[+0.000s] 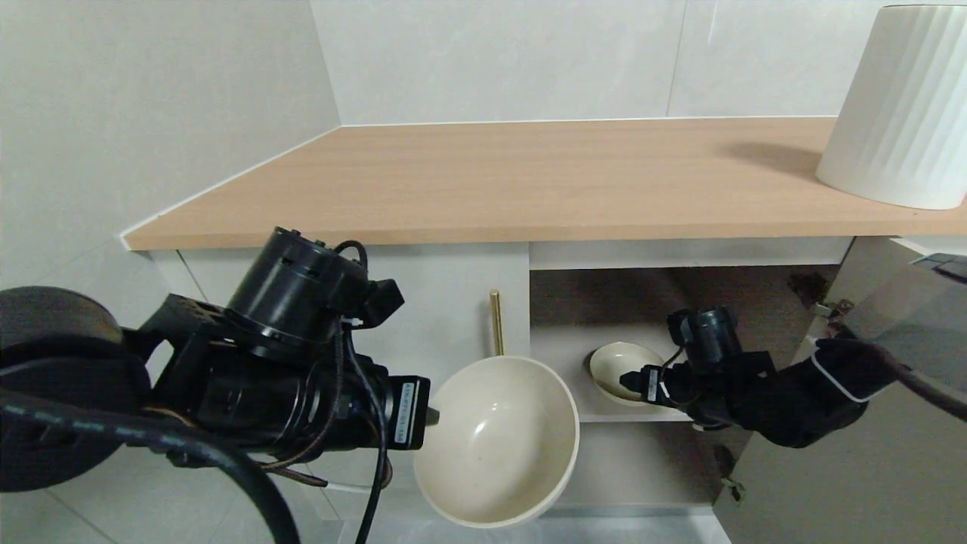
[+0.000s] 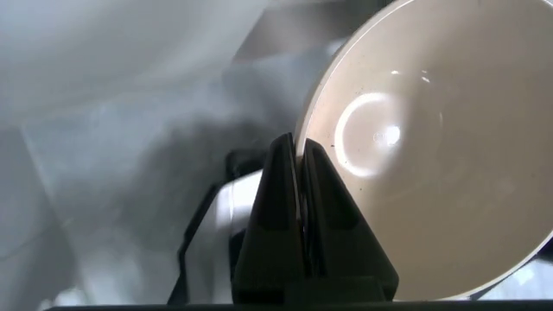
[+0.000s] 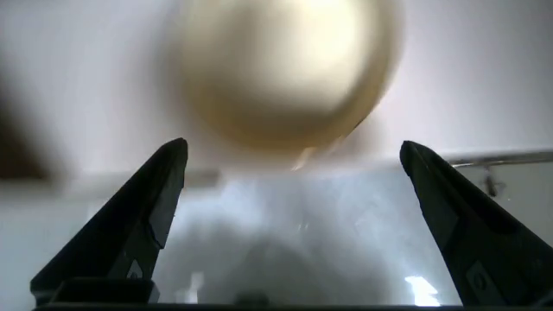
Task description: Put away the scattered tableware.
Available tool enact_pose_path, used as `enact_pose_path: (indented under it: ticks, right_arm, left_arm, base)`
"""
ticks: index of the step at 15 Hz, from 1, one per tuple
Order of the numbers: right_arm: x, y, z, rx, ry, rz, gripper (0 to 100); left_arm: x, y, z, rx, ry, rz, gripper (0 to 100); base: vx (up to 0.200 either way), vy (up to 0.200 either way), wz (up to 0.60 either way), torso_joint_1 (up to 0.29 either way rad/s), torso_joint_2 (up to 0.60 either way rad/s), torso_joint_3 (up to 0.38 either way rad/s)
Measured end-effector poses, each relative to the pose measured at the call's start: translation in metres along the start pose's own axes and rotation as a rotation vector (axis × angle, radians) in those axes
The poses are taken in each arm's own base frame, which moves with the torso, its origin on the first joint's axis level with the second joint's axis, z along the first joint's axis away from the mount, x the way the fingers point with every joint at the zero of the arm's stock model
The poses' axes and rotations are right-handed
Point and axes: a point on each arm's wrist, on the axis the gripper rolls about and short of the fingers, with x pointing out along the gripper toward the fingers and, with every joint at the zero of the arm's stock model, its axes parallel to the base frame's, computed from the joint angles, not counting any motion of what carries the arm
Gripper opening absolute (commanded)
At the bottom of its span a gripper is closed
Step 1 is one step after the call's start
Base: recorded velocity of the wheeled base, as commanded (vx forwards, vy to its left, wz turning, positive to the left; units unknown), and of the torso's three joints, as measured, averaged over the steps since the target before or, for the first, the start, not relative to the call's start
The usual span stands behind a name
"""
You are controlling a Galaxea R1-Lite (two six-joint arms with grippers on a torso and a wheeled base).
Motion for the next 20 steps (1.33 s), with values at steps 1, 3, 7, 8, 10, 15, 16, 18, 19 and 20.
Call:
enact_pose_path:
  ticks: [1, 3, 7, 8, 10, 15, 16, 18, 19, 20]
  right_arm:
    - [-0.015, 0.003, -0.001, -0.035, 0.015, 0.034, 100]
    - [-0.045, 0.008, -0.001, -0.091, 0.065, 0.087, 100]
    - [-0.097, 0.015, 0.002, -0.143, 0.170, 0.245, 100]
    - [-0.109, 0.019, 0.002, -0.155, 0.189, 0.288, 100]
    - [-0.128, 0.028, 0.000, -0.179, 0.213, 0.361, 100]
    - [-0.154, 0.058, -0.020, -0.282, 0.302, 0.467, 100]
    - [-0.155, 0.063, -0.022, -0.294, 0.310, 0.474, 100]
    - [-0.152, 0.071, -0.029, -0.317, 0.330, 0.480, 100]
    - [-0.150, 0.073, -0.032, -0.325, 0.329, 0.464, 100]
    - [-0.146, 0.075, -0.035, -0.333, 0.332, 0.445, 100]
  left_arm:
    - [0.005, -0.001, -0.003, 0.008, 0.022, 0.022, 0]
    - [0.018, -0.003, -0.011, 0.030, 0.075, 0.099, 0]
    - [0.054, -0.007, -0.026, 0.087, 0.146, 0.261, 0]
    - [0.062, -0.009, -0.029, 0.104, 0.162, 0.282, 0]
    - [0.072, -0.014, -0.033, 0.123, 0.182, 0.286, 0]
    - [0.077, -0.025, -0.036, 0.143, 0.183, 0.269, 0]
    - [0.077, -0.027, -0.035, 0.145, 0.176, 0.263, 0]
    - [0.077, -0.030, -0.036, 0.150, 0.170, 0.255, 0]
    - [0.075, -0.031, -0.036, 0.155, 0.168, 0.250, 0]
    - [0.073, -0.034, -0.037, 0.161, 0.166, 0.244, 0]
  base:
    - [0.000, 0.000, 0.00, 0.000, 0.00, 0.000]
    - [0.000, 0.000, 0.00, 0.000, 0.00, 0.000]
    - [0.000, 0.000, 0.00, 0.000, 0.00, 0.000]
    - [0.000, 0.000, 0.00, 0.000, 0.00, 0.000]
    - [0.000, 0.000, 0.00, 0.000, 0.00, 0.000]
    - [0.000, 0.000, 0.00, 0.000, 0.00, 0.000]
    - [0.000, 0.000, 0.00, 0.000, 0.00, 0.000]
    - [0.000, 0.000, 0.00, 0.000, 0.00, 0.000]
    - [0.000, 0.000, 0.00, 0.000, 0.00, 0.000]
    - [0.000, 0.000, 0.00, 0.000, 0.00, 0.000]
